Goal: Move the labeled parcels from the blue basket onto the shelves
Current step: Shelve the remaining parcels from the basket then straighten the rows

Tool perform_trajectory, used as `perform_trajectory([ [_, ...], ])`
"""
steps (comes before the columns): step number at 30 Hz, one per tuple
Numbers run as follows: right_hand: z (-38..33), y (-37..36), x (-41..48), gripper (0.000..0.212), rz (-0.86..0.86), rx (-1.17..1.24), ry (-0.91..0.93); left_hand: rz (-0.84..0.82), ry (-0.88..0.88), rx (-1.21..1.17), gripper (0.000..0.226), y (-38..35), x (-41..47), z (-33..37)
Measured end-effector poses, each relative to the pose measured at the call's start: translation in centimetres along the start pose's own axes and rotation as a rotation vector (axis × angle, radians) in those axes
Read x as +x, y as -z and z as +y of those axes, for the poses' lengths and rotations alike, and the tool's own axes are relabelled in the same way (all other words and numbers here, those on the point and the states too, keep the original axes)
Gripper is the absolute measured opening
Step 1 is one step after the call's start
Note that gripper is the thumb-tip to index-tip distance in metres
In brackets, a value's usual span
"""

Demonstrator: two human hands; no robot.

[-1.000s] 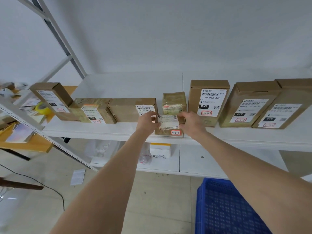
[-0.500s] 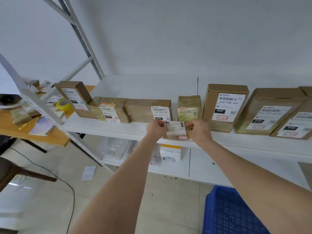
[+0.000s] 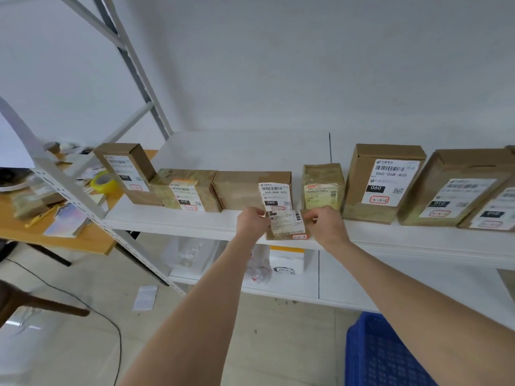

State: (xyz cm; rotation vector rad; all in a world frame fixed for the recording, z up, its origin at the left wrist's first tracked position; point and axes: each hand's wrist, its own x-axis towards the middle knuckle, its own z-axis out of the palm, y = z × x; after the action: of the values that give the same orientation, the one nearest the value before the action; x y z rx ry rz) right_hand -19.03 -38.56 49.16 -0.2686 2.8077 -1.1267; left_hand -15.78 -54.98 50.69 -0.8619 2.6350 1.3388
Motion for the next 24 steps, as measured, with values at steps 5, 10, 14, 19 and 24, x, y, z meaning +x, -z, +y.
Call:
perform_trajectory([
  [5, -0.1, -0.4, 0.0, 0.018, 0.05, -0.011, -0.092, -0.086, -0.02, 0.012, 0.013, -0.2, 1.9, -0.4],
  [10, -0.2, -0.9, 0.0, 0.018, 0.078, -0.043, -0.156, -0.162, -0.01, -0.007, 0.019, 0.1, 2.9, -0.4],
  [14, -0.7, -1.3, 0.0, 0.017, 0.099, -0.068, -0.174, -0.201, -0.022, -0.028, 0.015, 0.3, 3.3, -0.6],
  [19, -1.0, -1.8, 0.0, 0.014, 0.115, -0.08, -0.172, -0.21, -0.049, -0.03, 0.022, 0.4, 3.6, -1.1],
  [24, -1.0, -2.3, 0.3, 0.018, 0.113, -0.103, -0.165, -0.194, -0.103, 0.029, 0.022, 0.5, 3.5, -1.2],
])
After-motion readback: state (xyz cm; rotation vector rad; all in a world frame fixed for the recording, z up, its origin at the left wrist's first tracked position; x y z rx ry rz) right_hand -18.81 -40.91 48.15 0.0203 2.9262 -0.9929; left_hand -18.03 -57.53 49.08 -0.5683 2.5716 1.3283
